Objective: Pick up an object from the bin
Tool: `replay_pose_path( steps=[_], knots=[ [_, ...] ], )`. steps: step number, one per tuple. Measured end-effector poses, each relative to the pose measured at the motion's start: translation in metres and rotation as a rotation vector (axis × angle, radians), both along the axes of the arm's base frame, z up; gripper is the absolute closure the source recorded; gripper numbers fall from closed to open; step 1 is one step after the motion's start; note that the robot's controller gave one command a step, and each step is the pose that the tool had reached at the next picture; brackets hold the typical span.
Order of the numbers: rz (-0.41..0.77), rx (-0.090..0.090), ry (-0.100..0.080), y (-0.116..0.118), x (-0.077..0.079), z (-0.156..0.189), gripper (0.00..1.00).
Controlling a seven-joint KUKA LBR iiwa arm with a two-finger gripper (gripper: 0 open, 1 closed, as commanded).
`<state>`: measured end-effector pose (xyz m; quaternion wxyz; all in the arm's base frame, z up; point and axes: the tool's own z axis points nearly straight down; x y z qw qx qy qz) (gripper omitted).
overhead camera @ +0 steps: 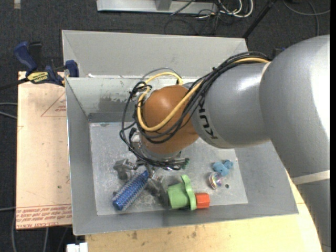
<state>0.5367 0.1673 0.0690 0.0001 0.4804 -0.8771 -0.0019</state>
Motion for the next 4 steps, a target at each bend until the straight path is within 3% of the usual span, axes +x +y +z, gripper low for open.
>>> replay_pose_path(
  steps=[1,3,4],
  knots=[
    [0.0,0.0,0.001,0.0,0.0,-0.001,1.0],
    [-0.006,-0.001,-0.005,0.002,0.0,0.067,1.0],
    [-0.009,0.0,-0.008,0.003,0.002,0.123,1.0]
  ],
)
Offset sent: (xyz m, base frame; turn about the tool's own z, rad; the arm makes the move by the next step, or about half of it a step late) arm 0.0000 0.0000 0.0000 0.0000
